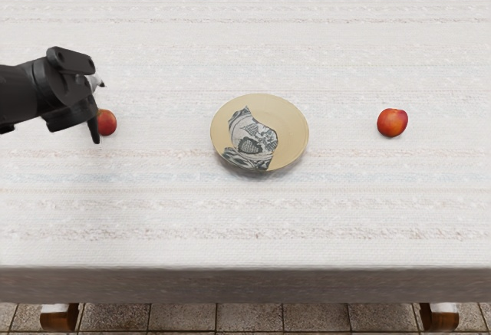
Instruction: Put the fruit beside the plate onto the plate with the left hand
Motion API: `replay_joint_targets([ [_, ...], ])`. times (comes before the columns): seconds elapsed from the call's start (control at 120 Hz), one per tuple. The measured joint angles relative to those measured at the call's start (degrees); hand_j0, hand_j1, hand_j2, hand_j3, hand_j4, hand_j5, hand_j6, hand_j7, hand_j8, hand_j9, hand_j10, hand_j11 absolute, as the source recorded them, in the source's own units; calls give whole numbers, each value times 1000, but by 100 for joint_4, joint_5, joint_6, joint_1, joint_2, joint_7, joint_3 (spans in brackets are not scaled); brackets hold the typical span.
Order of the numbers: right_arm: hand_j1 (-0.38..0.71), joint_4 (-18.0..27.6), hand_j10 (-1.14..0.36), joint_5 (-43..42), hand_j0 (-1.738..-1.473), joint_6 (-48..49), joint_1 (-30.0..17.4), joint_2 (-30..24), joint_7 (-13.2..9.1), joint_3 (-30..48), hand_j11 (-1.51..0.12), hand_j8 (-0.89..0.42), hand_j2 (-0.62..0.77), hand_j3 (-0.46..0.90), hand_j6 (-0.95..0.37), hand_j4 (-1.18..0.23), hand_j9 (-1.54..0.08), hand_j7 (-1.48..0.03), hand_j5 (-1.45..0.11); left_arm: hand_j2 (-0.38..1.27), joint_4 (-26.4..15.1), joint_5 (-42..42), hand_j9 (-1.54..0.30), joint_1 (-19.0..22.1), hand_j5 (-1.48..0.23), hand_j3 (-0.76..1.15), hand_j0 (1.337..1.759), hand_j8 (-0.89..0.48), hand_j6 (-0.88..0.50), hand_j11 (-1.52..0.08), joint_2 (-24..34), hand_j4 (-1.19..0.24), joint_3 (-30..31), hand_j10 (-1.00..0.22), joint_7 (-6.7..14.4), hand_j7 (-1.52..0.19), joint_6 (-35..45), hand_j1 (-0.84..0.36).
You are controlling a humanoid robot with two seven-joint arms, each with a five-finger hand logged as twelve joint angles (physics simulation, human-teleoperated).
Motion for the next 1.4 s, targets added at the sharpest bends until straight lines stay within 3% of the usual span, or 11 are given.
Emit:
replay_joint_targets([
  [0.883, -322, 0, -22, 0, -1658, 0, 0, 0, 0, 0, -29, -22, -5, 0, -22, -22, -29, -29, -29, 70, 143, 18, -451, 336, -451, 0, 1658, -348, -348, -451, -18, -348, -229, -347, -22, -451, 229, -66],
  [1.4, -322, 0, -22, 0, -1658, 0, 0, 0, 0, 0, -29, -22, -5, 0, -22, -22, -29, -29, -29, 76, 416, 65, -490, 619, -490, 0, 1658, -378, -378, -490, 179, -378, -233, -378, -28, -490, 228, -103],
])
